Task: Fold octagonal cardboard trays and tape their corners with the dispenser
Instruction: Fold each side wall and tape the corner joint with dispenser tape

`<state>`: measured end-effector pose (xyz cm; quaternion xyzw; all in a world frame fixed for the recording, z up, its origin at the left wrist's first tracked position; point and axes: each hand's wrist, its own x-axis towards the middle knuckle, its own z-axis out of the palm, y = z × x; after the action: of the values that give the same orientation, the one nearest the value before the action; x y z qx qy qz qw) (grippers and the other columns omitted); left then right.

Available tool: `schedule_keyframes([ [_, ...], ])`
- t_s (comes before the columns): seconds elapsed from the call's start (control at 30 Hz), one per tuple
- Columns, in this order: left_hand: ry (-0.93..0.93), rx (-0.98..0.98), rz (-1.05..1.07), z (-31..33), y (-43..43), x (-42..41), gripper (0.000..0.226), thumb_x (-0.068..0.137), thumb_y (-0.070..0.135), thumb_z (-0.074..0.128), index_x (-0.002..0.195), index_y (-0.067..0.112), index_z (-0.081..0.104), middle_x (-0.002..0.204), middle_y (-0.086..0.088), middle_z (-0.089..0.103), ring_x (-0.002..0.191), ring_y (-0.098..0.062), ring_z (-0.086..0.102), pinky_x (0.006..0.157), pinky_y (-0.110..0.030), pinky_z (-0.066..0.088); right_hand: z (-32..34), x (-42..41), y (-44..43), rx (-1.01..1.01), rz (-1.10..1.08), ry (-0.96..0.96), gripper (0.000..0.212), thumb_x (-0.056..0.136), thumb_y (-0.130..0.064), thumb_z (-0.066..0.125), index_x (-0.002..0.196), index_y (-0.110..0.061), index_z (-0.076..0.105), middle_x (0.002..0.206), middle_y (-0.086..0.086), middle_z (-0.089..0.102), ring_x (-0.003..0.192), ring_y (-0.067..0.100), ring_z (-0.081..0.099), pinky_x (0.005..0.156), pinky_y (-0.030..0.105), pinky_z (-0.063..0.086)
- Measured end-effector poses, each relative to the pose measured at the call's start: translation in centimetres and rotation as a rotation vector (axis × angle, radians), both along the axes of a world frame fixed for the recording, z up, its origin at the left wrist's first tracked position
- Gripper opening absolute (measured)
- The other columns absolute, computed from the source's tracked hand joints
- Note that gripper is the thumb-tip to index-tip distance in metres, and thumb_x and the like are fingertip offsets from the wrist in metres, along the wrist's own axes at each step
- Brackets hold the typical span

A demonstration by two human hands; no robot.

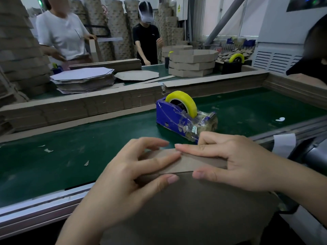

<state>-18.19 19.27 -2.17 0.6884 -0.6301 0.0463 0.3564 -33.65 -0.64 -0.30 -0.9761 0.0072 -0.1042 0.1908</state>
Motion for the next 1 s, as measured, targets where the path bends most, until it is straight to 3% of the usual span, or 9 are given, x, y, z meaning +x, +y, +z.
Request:
schedule_keyframes([
  [0.1,-0.229,0.081,-0.017,1.1,-1.1,-0.5,0.040,0.095,0.050,0.043,0.127,0.036,0.063,0.121,0.008,0.061,0.104,-0.014,0.059,0.081,-0.036,0.052,-0.1,0.3,-0.1,0.037,-0.001,-0.016,0.054,0.078,-0.079,0.038,0.130,-0.067,0.035,0.099,-0.018,0.048,0.094,0.007,0.055,0.078,0.029,0.046],
  [0.27,-0.192,0.112,-0.006,0.8,-1.8,-0.8,0.039,0.094,0.048,0.044,0.125,0.037,0.064,0.118,0.006,0.062,0.098,-0.018,0.059,0.078,-0.039,0.051,-0.6,0.3,-1.0,0.147,-0.050,0.037,0.061,0.073,-0.083,0.045,0.131,-0.069,0.033,0.120,-0.045,0.045,0.123,-0.022,0.035,0.100,0.016,0.035],
  [0.33,-0.199,0.112,0.006,0.7,-1.8,-0.7,0.039,0.093,0.050,0.044,0.124,0.038,0.065,0.117,0.006,0.062,0.096,-0.018,0.059,0.076,-0.040,0.051,-0.3,0.6,-1.2,0.258,-0.037,0.064,0.059,0.073,-0.080,0.048,0.129,-0.066,0.040,0.122,-0.039,0.052,0.119,-0.018,0.043,0.095,0.013,0.038],
  [0.43,-0.232,0.124,0.012,0.6,-1.6,-0.5,0.040,0.094,0.053,0.039,0.126,0.043,0.061,0.118,0.008,0.061,0.097,-0.015,0.059,0.081,-0.036,0.049,0.3,2.0,-3.0,0.473,-0.060,-0.050,0.038,0.083,-0.065,0.051,0.116,-0.049,0.062,0.096,-0.020,0.066,0.086,-0.008,0.060,0.073,0.012,0.047],
  [0.53,-0.247,0.132,0.027,0.6,-1.5,-0.5,0.039,0.095,0.054,0.037,0.127,0.046,0.059,0.118,0.009,0.061,0.096,-0.015,0.060,0.079,-0.034,0.050,0.1,4.9,-8.2,0.396,-0.418,-0.279,0.022,0.091,-0.047,0.056,0.101,-0.031,0.069,0.097,-0.011,0.062,0.089,0.003,0.058,0.073,0.022,0.041],
  [0.6,-0.236,0.141,0.035,0.5,-1.7,-0.6,0.040,0.094,0.055,0.037,0.126,0.047,0.059,0.118,0.010,0.061,0.094,-0.016,0.059,0.076,-0.038,0.050,-0.4,6.6,-11.5,0.309,-0.645,-0.159,0.022,0.095,-0.041,0.054,0.103,-0.027,0.069,0.111,-0.006,0.059,0.093,0.011,0.054,0.076,0.028,0.038],
  [0.73,-0.200,0.125,0.025,0.4,-2.0,-0.6,0.040,0.094,0.054,0.038,0.126,0.044,0.060,0.118,0.009,0.062,0.097,-0.019,0.059,0.078,-0.044,0.049,-1.7,8.2,-14.0,0.465,-0.646,0.067,0.020,0.096,-0.038,0.053,0.090,-0.029,0.070,0.110,0.000,0.064,0.067,0.014,0.048,0.055,0.026,0.036],
  [0.9,-0.158,0.078,0.020,-0.1,-1.9,-0.2,0.040,0.094,0.051,0.042,0.127,0.038,0.060,0.120,0.006,0.062,0.104,-0.022,0.060,0.081,-0.047,0.049,-1.7,8.8,-13.7,0.613,-0.639,0.109,0.020,0.085,-0.039,0.066,0.090,-0.021,0.074,0.101,0.006,0.059,0.072,0.020,0.040,0.057,0.028,0.034],
  [1.0,-0.149,0.057,0.014,-0.2,-2.0,-0.2,0.038,0.093,0.048,0.044,0.127,0.037,0.060,0.120,0.005,0.062,0.106,-0.022,0.060,0.082,-0.047,0.049,-1.4,8.7,-13.9,0.822,-0.642,0.076,0.010,0.079,-0.029,0.071,0.074,-0.023,0.078,0.107,0.002,0.059,0.091,0.020,0.046,0.068,0.030,0.040],
])
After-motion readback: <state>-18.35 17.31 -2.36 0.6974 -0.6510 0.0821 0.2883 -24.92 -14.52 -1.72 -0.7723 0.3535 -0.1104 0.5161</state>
